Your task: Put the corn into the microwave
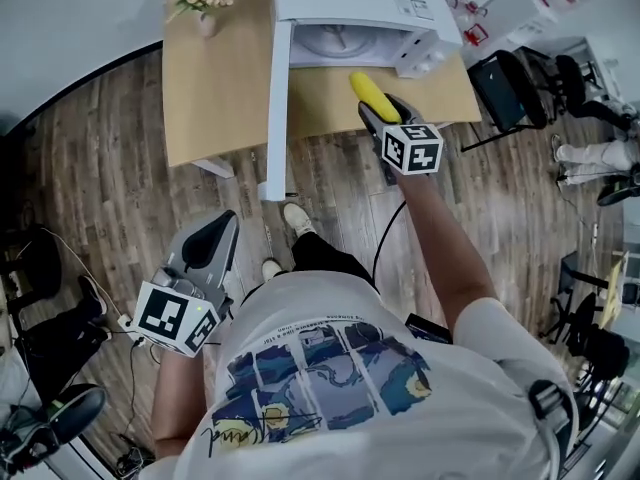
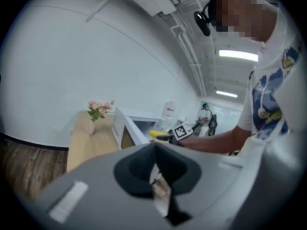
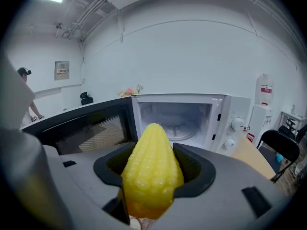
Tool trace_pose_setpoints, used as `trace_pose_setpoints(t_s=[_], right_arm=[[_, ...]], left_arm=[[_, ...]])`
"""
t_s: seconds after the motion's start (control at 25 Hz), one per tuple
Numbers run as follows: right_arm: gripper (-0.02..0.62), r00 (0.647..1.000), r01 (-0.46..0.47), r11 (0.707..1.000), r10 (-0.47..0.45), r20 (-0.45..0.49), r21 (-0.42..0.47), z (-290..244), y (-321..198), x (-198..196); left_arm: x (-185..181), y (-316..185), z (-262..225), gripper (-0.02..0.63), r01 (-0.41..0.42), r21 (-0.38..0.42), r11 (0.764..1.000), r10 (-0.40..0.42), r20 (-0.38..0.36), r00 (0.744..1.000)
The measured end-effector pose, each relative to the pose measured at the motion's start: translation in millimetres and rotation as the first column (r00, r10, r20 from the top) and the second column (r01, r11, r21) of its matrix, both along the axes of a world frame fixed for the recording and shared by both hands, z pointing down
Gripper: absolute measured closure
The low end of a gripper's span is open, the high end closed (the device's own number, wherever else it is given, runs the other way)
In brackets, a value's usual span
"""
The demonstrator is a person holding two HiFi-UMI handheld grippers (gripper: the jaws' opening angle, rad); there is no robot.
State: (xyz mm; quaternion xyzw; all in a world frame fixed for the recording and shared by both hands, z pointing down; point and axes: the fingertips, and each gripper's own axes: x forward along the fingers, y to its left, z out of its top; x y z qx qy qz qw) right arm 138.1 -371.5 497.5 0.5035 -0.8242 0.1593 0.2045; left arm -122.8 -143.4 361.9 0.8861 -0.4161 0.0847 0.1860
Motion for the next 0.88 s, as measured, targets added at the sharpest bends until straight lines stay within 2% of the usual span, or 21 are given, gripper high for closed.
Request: trace_pose_setpoints(t_s=[0.4,0.88], right_arm=[[0.348,0.997,0.038,0.999,-0.037,-0.065,0.014,42,-140,-18],[0.348,0.984,0.038,0.999,-0.036,-0.172,0.009,89,-233,-36]], left_arm=[[-1,-59,2,0.597,0.125,-0.042,0.991,-0.122,0.056,0.991],[-14,-75,14,0.597,0.272,-0.1,0.957,-0.264,0.088,0.961]])
